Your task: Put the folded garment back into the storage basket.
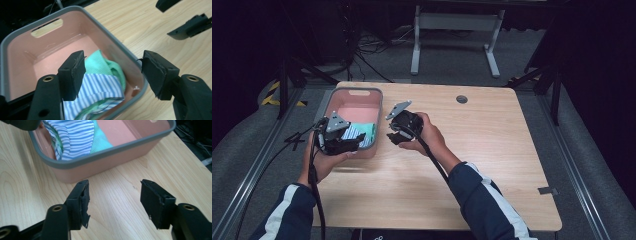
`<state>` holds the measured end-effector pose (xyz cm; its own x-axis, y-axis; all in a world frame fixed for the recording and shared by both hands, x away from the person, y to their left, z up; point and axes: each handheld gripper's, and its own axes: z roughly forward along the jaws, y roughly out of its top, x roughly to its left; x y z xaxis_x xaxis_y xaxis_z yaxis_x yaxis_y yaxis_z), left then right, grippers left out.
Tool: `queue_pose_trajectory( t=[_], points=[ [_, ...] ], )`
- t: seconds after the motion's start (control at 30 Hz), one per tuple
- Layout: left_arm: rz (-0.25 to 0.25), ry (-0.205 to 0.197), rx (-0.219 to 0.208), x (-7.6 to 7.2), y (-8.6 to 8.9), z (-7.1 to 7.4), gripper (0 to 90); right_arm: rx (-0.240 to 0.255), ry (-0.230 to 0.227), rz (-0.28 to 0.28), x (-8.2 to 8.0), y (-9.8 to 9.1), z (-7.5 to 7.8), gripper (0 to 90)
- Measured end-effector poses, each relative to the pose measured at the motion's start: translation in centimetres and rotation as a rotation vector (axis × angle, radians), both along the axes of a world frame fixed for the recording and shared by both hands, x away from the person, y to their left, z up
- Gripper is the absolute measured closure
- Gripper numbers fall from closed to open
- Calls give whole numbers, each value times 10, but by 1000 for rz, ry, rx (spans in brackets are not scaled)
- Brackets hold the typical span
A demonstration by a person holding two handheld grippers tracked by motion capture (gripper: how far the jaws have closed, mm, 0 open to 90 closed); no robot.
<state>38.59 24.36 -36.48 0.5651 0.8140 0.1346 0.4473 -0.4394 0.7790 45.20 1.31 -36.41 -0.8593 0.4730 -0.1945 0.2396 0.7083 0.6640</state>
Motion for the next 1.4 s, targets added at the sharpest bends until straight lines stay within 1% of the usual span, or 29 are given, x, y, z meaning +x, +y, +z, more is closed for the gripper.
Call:
queue_pose_trajectory(
  t=[0.13,0.2,0.23,0.27,0.3,0.33,0.37,0.43,0.47,0.5,0.53,0.57,0.6,0.67,0.73,0.77,0.83,0.87,0.9,1.0,1.03,1.07,1.17,1.2,1.23,1.27,1.33,1.37,1.4],
  points=[
    [-14,4,-1,-4,-8,0,334,-3,-6,-16,-4,-15,2,370],
    [-31,-7,1,-7,-14,1,318,-1,-6,-17,-6,-23,2,364],
    [-37,-11,-6,-9,-17,0,315,-1,-10,-25,-7,-28,1,361],
    [-37,-11,-6,-9,-17,0,308,-1,-10,-25,-7,-28,1,361],
    [-38,-13,-14,-11,-20,0,295,-3,-17,-32,-8,-35,0,351],
    [-38,-25,-8,-12,-23,-1,295,-3,-17,-32,-8,-35,0,351],
    [-46,-23,-8,-13,-26,-2,291,-2,-27,-40,-9,-39,-1,348],
    [-56,-27,-9,-16,-31,-5,277,-10,-27,-54,-9,-47,-3,339],
    [-61,-20,-12,-17,-34,-6,271,-11,-30,-59,-10,-50,-3,336],
    [-70,-17,-6,-18,-36,-7,262,-10,-39,-64,-11,-53,-4,336],
    [-81,-13,4,-19,-41,-9,256,-6,-34,-65,-12,-56,-4,335],
    [-81,-13,13,-21,-43,-10,248,-13,-37,-65,-13,-61,-4,330],
    [-85,-11,13,-21,-46,-11,241,-20,-40,-72,-15,-64,-4,329],
    [-83,-8,20,-22,-50,-13,225,-17,-38,-72,-16,-72,-3,330],
    [-84,2,36,-24,-55,-15,204,-32,-46,-77,-19,-80,-3,328],
    [-89,1,41,-25,-56,-16,203,-36,-41,-84,-20,-86,-3,328],
    [-104,5,40,-27,-60,-18,202,-34,-43,-85,-21,-89,-3,329],
    [-104,5,45,-28,-61,-18,193,-36,-43,-93,-22,-93,-3,329],
    [-116,8,51,-28,-64,-19,191,-32,-35,-96,-23,-100,-3,329],
    [-135,5,67,-30,-69,-22,197,-36,-37,-97,-24,-105,-4,329],
    [-147,14,78,-31,-72,-23,193,-42,-37,-107,-26,-111,-6,329],
    [-151,10,87,-32,-74,-24,193,-42,-37,-107,-26,-111,-6,329],
    [-173,10,96,-35,-79,-30,193,-49,-28,-111,-28,-119,-10,328],
    [-174,18,98,-35,-80,-31,192,-49,-25,-113,-29,-121,-11,328],
    [-183,27,116,-35,-81,-33,190,-51,-20,-113,-29,-123,-13,328],
    [-183,33,109,-35,-82,-36,186,-64,-25,-115,-30,-127,-14,329],
    [-191,41,123,-35,-85,-39,184,-68,-27,-115,-32,-131,-17,328],
    [-198,44,128,-35,-85,-41,182,-65,-21,-116,-32,-134,-18,328],
    [-200,46,130,-36,-86,-43,183,-74,-21,-121,-33,-136,-20,328]
  ],
)
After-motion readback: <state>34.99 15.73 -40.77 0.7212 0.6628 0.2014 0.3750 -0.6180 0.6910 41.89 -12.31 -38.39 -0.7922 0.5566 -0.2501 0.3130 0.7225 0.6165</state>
